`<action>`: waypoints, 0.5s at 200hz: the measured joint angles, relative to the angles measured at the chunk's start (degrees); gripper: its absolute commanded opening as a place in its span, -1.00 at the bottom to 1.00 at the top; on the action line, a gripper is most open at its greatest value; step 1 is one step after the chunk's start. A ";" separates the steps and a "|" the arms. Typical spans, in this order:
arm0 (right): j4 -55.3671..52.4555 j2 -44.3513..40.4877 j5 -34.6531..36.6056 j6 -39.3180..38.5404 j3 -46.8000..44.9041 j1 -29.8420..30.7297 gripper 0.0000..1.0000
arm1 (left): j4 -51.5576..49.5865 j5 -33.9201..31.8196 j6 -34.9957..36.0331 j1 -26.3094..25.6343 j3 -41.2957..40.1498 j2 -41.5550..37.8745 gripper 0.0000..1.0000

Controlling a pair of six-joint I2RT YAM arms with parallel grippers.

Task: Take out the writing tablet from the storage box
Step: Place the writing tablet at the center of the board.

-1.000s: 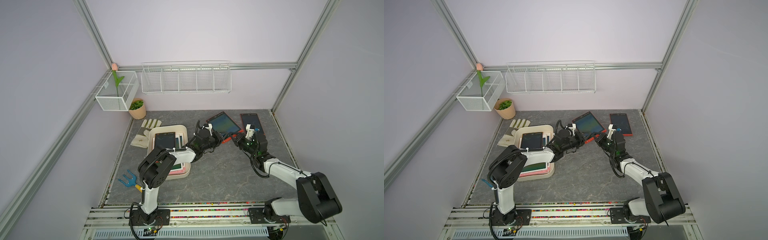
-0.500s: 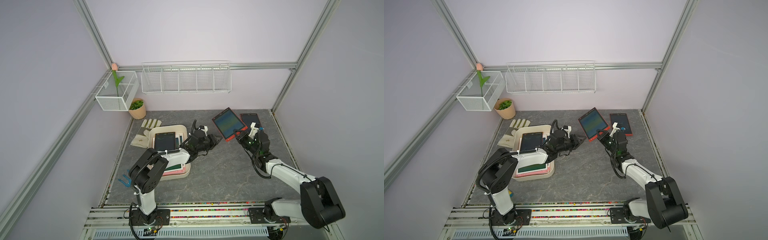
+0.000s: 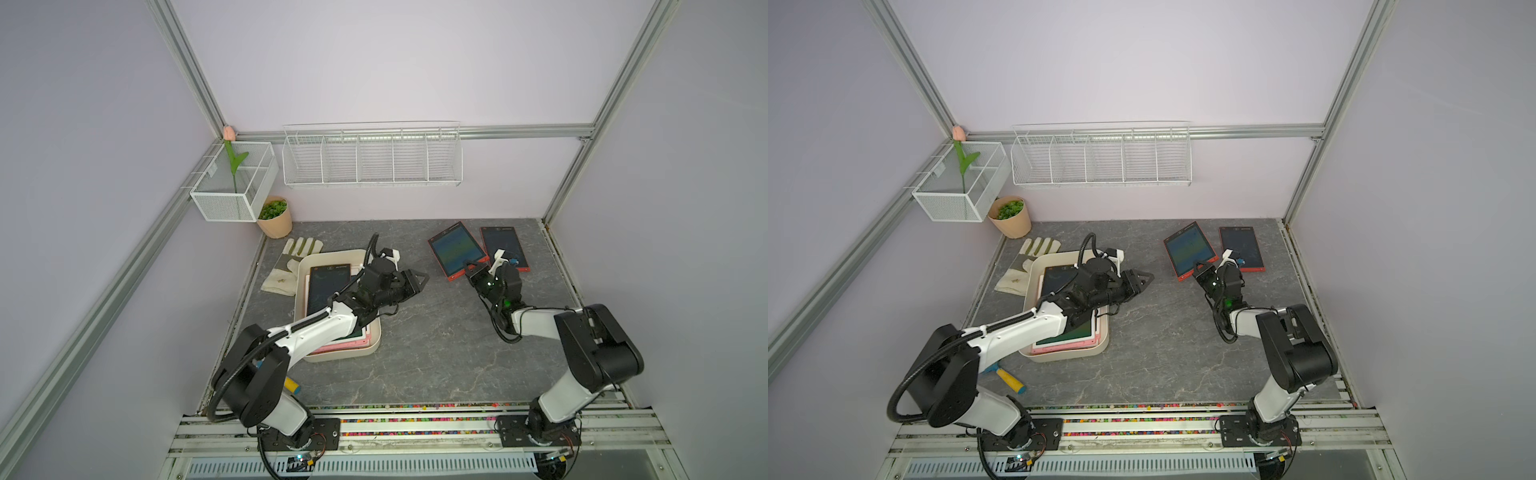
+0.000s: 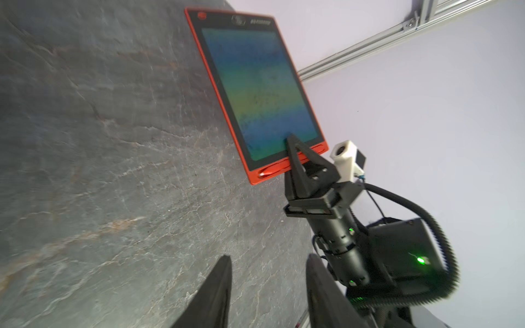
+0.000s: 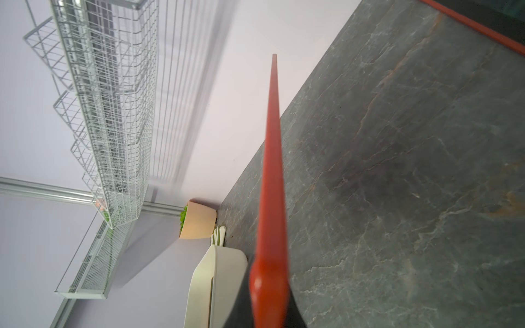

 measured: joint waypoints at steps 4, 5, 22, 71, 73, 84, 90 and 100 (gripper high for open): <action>0.61 0.72 0.39 0.17 0.00 0.00 -0.87 | -0.90 -0.59 0.66 0.09 -0.20 -1.51 -0.08; 0.76 0.85 0.44 0.22 0.00 0.00 -0.87 | -1.07 -0.74 0.74 0.11 -0.22 -1.75 -0.08; 4.24 4.09 2.93 1.40 -0.11 0.00 -0.86 | -3.74 -3.10 2.51 0.66 -1.97 -7.41 -0.06; 13.42 12.52 10.21 4.94 -0.81 0.00 -0.87 | -9.68 -5.55 4.72 3.76 -5.40 -13.31 -0.05; 13.79 12.76 10.38 5.01 -0.85 0.00 -0.86 | -9.90 -5.53 4.74 3.93 -5.46 -13.33 -0.05; 16.28 14.97 11.69 5.68 -1.07 0.00 -0.86 | -10.78 -5.53 4.96 4.66 -5.66 -13.42 -0.05; 17.62 16.15 12.26 6.08 -1.09 0.00 -0.86 | -11.28 -5.51 5.16 5.07 -5.68 -13.42 -0.05; 19.91 18.12 12.98 6.78 -1.07 -0.02 -0.84 | -11.87 -5.49 5.33 5.57 -5.68 -13.44 -0.04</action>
